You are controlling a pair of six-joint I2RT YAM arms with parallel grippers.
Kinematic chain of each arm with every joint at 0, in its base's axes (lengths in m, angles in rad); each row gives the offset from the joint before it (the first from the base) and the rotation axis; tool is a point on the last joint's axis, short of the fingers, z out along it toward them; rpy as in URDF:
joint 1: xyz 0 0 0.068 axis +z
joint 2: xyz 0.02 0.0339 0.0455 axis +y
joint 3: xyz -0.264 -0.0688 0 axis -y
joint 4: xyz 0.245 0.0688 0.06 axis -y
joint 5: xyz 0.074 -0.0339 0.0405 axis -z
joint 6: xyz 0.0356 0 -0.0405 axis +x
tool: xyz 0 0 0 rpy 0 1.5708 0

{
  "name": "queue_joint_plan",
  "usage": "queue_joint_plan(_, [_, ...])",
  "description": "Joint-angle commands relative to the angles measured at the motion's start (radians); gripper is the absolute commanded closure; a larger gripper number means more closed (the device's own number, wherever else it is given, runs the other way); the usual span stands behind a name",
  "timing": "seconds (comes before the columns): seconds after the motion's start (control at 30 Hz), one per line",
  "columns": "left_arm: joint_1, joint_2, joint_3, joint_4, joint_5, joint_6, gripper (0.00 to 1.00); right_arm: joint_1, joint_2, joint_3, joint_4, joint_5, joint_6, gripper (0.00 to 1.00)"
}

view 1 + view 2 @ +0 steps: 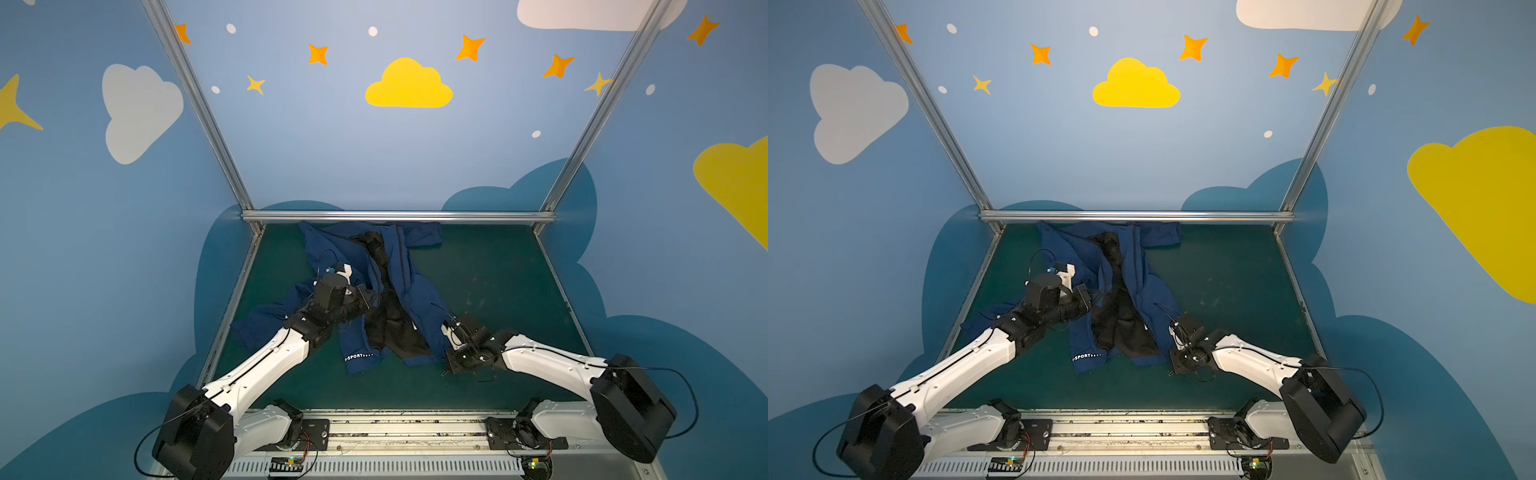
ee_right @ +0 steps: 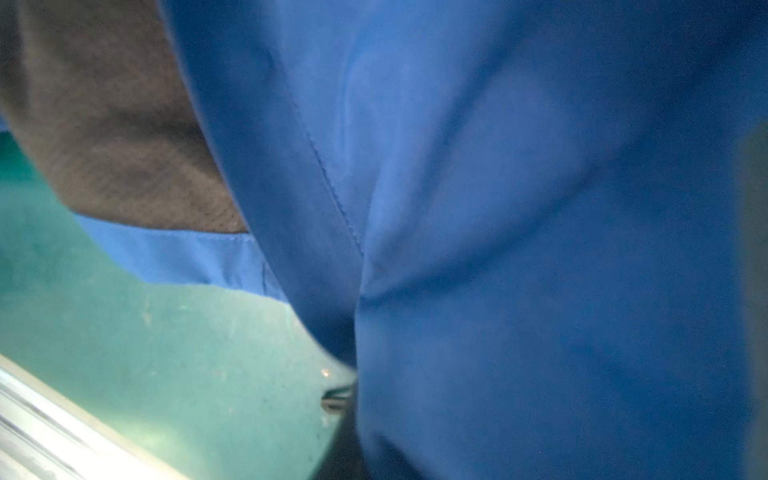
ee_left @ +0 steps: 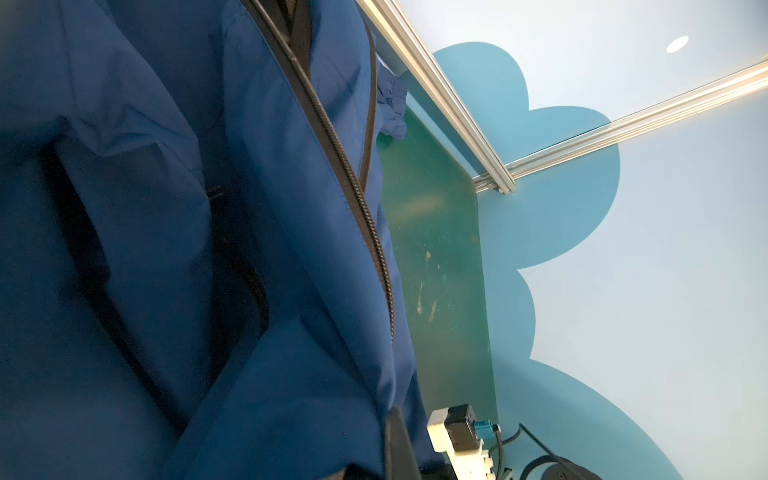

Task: Zip up the jacket
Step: 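Raise both grippers holding the jacket front edges toward each other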

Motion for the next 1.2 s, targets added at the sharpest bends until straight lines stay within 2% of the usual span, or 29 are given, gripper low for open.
queue_joint_plan(0.0, [-0.003,-0.02,-0.009,-0.003,-0.009,0.005,0.97,-0.01,-0.07,-0.01,-0.016,-0.01,0.008,0.99])
queue_joint_plan(0.13, [-0.003,-0.012,-0.006,0.011,0.011,0.002,0.97,-0.035,-0.131,-0.027,0.0,-0.082,0.018,1.0])
queue_joint_plan(0.3, [-0.015,-0.042,-0.051,0.145,0.017,0.01,0.97,-0.088,-0.263,-0.064,0.189,-0.313,0.035,1.0])
queue_joint_plan(0.4, [-0.041,-0.069,-0.067,0.237,0.0,0.06,0.97,-0.122,-0.33,-0.103,0.459,-0.416,0.154,1.0])
queue_joint_plan(0.47, [-0.057,-0.082,-0.095,0.362,0.006,0.096,0.97,-0.142,-0.329,-0.13,0.682,-0.452,0.253,1.0])
queue_joint_plan(0.57, [-0.067,-0.095,-0.149,0.557,-0.004,0.091,0.97,-0.155,-0.263,-0.112,0.932,-0.491,0.364,1.0])
queue_joint_plan(0.63, [-0.086,-0.097,-0.179,0.697,-0.017,0.14,0.97,-0.156,-0.186,-0.076,1.088,-0.531,0.422,1.0])
queue_joint_plan(0.77, [-0.124,-0.098,-0.184,0.839,-0.032,0.251,0.97,-0.166,-0.01,0.011,1.368,-0.6,0.563,1.0])
queue_joint_plan(0.93, [-0.139,-0.068,-0.192,1.023,-0.056,0.291,0.97,-0.178,0.204,0.123,1.811,-0.607,0.805,1.0])
queue_joint_plan(0.97, [-0.139,-0.057,-0.195,1.075,-0.059,0.294,0.97,-0.179,0.225,0.142,1.84,-0.596,0.845,1.0])
queue_joint_plan(1.03, [-0.138,-0.028,-0.194,1.166,-0.066,0.294,0.97,-0.174,0.241,0.192,1.842,-0.616,0.831,1.0])
queue_joint_plan(1.17, [-0.138,-0.005,-0.126,1.121,-0.055,0.266,0.97,-0.173,0.228,0.229,1.843,-0.588,0.809,1.0])
